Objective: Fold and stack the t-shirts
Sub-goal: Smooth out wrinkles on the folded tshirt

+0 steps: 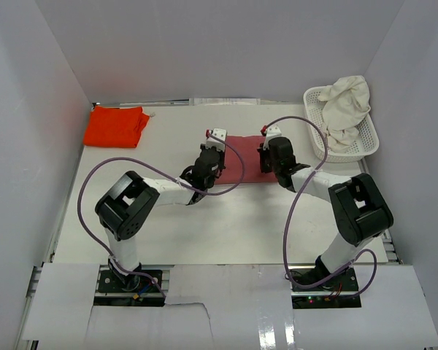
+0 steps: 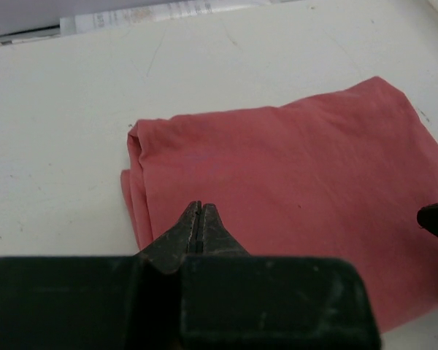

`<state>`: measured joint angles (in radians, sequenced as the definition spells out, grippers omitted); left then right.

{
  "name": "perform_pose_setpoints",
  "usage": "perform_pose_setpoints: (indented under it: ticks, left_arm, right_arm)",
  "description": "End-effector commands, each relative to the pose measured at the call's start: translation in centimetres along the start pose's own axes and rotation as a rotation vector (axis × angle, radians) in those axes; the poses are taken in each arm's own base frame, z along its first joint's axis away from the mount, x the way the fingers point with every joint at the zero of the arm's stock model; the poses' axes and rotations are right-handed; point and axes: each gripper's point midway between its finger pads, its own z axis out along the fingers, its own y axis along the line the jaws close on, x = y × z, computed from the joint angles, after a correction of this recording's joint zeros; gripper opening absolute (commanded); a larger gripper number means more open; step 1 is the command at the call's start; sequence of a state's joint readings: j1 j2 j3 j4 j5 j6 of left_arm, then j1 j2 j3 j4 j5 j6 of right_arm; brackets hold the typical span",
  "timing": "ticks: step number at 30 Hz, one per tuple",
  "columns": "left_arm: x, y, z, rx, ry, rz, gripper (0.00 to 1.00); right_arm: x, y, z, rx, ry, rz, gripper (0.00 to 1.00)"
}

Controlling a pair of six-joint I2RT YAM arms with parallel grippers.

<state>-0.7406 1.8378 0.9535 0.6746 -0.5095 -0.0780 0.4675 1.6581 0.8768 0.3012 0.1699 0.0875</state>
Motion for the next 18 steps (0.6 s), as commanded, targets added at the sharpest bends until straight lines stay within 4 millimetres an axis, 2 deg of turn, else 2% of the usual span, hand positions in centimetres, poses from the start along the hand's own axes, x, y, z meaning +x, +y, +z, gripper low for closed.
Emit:
perform_pose_setpoints:
  ticks: [1,6,10,14,15,18]
  left_arm:
    - [1.1,-0.4,-0.3,0.004,0.064,-0.029,0.00]
    - [4.6,-0.7,0.0,0.003,0.139,-0.044,0.00]
    - [5.6,-1.5,-0.2,0.037,0.182,-0.056,0.00]
    - [4.2,-2.2,-0.4,0.062,0.171,-0.071,0.00]
    - [3.0,-2.3,-0.4,0.068,0.154,-0.072,0.00]
    - [0.8,-2.5,-0.6,0.071,0.127,-0.072,0.00]
  right_arm:
    - [1.7,0.2,0.3,0.020,0.047,0.042,0.08]
    - [5.2,0.9,1.1,0.011,0.153,0.062,0.08]
    - [5.4,0.9,1.1,0.017,0.159,0.062,0.08]
    - [3.7,0.8,0.4,0.023,0.127,0.051,0.08]
    - [2.3,0.8,0.1,0.022,0.101,0.051,0.08]
    - [0.6,0.9,-0.9,0.019,0.077,0.043,0.08]
